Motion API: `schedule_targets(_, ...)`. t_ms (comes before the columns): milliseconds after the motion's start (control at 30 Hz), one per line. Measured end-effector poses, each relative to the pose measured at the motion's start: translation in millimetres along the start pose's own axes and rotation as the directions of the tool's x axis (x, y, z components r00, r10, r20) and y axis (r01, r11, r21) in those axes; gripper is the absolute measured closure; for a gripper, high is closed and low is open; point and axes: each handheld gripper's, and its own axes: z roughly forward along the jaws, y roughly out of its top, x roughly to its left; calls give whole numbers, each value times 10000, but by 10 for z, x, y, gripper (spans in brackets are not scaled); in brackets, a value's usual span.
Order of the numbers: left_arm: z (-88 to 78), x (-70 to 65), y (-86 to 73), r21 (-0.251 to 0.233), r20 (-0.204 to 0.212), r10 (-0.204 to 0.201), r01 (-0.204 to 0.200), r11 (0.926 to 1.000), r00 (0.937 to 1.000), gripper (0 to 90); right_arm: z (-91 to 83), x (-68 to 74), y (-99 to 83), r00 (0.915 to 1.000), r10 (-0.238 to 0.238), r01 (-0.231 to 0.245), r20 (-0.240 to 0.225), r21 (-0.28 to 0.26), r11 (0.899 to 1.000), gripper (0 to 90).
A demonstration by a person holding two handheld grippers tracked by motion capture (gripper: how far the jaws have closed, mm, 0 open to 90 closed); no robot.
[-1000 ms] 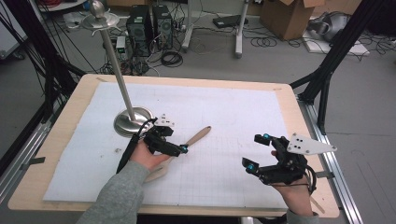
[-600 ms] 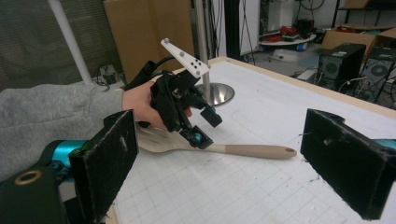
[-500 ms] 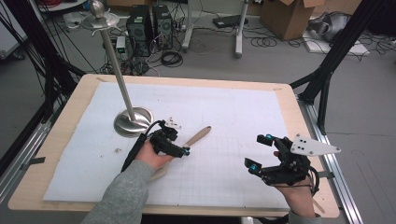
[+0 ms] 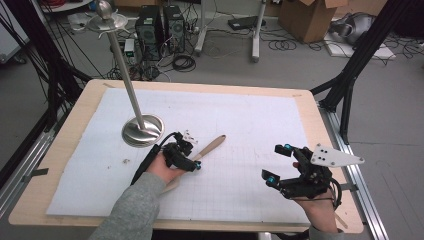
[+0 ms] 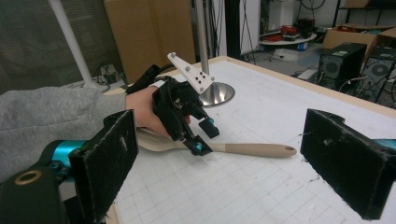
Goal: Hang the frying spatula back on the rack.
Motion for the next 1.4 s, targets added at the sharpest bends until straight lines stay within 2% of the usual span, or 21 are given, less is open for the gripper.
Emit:
schedule_targets(300, 14, -28, -24, 257, -45, 62, -61, 9997, 10000, 524, -4, -1, -1, 10000, -16, 16, -21, -28, 10000, 101)
schedule_targets(733, -9, -19, -45, 298, -215, -204, 210, 9993, 9996, 635, -19, 6, -5, 10000, -13, 13, 15, -10, 10000, 100)
schedule_targets(933, -26, -40, -51, 412, -278, -147, 159, 9990, 9995, 656, -24, 9, -9, 10000, -31, 31, 68, 5, 10000, 101)
schedule_targets(1200, -48, -41, -61, 564, -239, -272, 286, 9980, 9993, 676, -37, 19, -15, 9999, -2, 2, 102, 43, 10000, 101)
schedule_targets(1333, -58, -38, -64, 619, -359, -255, 277, 9977, 9990, 760, -32, 21, -16, 9999, -38, 37, 97, 55, 10000, 101)
schedule_targets(1400, -56, -38, -63, 617, -367, -281, 304, 9976, 9989, 769, -28, 25, -13, 9999, -63, 62, 87, 54, 10000, 101)
